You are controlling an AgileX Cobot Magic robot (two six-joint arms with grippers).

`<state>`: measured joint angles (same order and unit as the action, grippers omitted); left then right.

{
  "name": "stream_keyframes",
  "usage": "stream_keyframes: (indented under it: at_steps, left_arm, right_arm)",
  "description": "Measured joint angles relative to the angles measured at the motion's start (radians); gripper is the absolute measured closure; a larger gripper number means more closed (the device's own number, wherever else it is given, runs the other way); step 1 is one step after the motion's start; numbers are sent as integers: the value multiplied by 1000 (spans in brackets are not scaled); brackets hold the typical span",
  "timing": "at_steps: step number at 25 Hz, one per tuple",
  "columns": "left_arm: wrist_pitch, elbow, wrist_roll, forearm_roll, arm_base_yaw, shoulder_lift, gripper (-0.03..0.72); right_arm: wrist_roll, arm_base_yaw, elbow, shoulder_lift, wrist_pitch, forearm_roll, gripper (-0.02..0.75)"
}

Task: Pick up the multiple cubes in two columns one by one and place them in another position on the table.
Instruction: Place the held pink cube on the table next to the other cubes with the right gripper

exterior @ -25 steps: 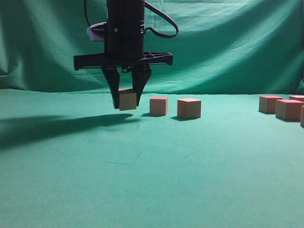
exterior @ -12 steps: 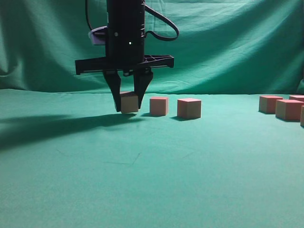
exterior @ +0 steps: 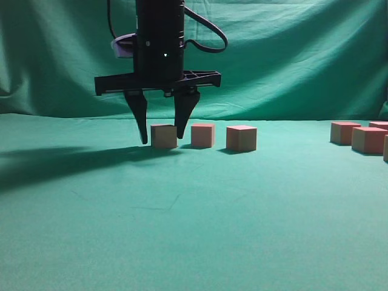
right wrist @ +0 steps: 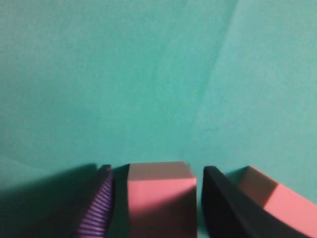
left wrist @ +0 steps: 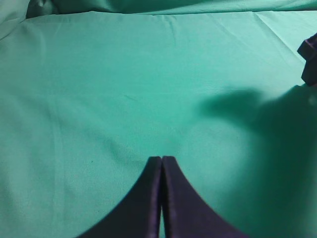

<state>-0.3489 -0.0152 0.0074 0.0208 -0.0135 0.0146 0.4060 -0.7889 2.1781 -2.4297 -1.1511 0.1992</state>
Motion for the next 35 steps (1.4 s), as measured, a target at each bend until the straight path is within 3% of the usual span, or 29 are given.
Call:
stream_keyframes:
  at_steps: [11, 12, 14, 15, 24, 30, 35]
  left_arm:
    - [0, 0, 0, 0, 0, 0, 688]
    - [0, 0, 0, 0, 0, 0, 688]
    - [0, 0, 0, 0, 0, 0, 688]
    - [0, 0, 0, 0, 0, 0, 688]
    - [0, 0, 0, 0, 0, 0, 688]
    - [0, 0, 0, 0, 0, 0, 688]
    - [0, 0, 0, 0, 0, 0, 688]
  right_arm:
    - [-25, 0, 0, 0, 0, 0, 367]
    - [-27, 0, 0, 0, 0, 2, 315]
    - [-27, 0, 0, 0, 0, 4, 314]
    - [-27, 0, 0, 0, 0, 6, 265]
    - [-29, 0, 0, 0, 29, 17, 262]
    - [-29, -4, 0, 20, 110, 123, 262]
    - [-33, -6, 59, 86, 51, 164, 262]
